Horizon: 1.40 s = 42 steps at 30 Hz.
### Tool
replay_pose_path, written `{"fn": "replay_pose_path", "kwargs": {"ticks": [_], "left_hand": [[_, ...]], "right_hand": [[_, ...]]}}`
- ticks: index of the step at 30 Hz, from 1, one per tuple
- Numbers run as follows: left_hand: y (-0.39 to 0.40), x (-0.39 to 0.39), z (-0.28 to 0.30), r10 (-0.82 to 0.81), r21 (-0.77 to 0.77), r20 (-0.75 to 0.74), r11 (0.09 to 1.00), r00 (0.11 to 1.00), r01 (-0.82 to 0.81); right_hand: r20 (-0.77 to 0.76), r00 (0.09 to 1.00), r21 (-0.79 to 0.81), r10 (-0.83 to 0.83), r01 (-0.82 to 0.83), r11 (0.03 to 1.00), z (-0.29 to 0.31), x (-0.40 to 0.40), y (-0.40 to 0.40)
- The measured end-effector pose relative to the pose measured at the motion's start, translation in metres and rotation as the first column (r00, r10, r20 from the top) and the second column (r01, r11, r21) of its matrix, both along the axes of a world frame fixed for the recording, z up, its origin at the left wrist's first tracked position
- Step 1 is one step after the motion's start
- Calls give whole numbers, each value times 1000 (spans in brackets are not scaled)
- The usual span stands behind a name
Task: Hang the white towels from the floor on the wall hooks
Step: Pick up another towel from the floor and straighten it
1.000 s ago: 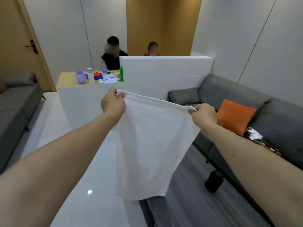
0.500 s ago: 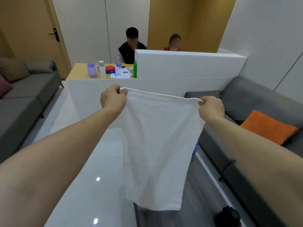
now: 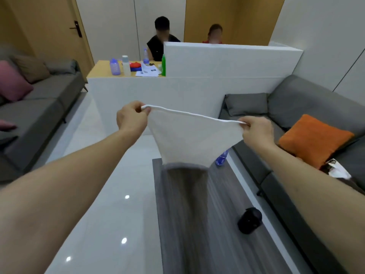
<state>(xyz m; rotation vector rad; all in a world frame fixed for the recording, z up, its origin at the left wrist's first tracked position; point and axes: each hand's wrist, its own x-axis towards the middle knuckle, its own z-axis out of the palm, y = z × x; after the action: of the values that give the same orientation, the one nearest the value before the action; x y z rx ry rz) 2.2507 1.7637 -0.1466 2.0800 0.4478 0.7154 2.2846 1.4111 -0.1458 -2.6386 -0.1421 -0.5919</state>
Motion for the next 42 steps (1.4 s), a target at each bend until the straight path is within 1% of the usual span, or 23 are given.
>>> {"fn": "replay_pose_path", "kwargs": {"ticks": [2, 6, 10, 14, 20, 25, 27, 29, 31, 34, 39, 42], "left_hand": [[-26, -53, -31, 20, -9, -56, 1000, 998, -21], [-83, -170, -99, 75, 23, -190, 997, 979, -72], [-139, -278, -163, 69, 40, -385, 997, 920, -58], [-180, -358, -216, 34, 24, -511, 999, 859, -26], [-217, -466, -288, -67, -1, -695, 996, 716, 92], [-231, -561, -333, -190, -91, -790, 977, 583, 195], [-233, -593, -342, -207, -101, -823, 970, 529, 223], [-233, -611, -345, -217, -88, -836, 960, 505, 267], [-233, -614, -345, -219, -89, -826, 961, 519, 263], [-234, -598, -344, -194, -83, -819, 971, 539, 223], [-225, -528, -335, -139, -36, -805, 982, 577, 187], [-224, -476, -331, -98, -7, -818, 987, 568, 160]], "right_hand": [[-56, 998, 8, 35, -35, 999, -37, -41, -30], [-191, 977, 64, 98, -87, 994, -115, -125, -85], [-361, 927, 83, 101, -77, 994, -183, -215, -135], [-466, 880, 27, 88, -85, 996, -235, -297, -176], [-671, 741, -39, 35, -82, 996, -289, -431, -219], [-823, 566, -126, -49, -98, 987, -316, -528, -240], [-829, 554, -152, -82, -82, 985, -317, -553, -245], [-817, 569, -153, -92, -62, 986, -316, -568, -247], [-807, 581, -156, -103, -42, 987, -316, -572, -246], [-804, 586, -150, -99, -39, 988, -318, -555, -245], [-795, 605, -82, -44, -36, 996, -317, -481, -235], [-788, 613, -85, -52, -25, 996, -320, -423, -228]]}}
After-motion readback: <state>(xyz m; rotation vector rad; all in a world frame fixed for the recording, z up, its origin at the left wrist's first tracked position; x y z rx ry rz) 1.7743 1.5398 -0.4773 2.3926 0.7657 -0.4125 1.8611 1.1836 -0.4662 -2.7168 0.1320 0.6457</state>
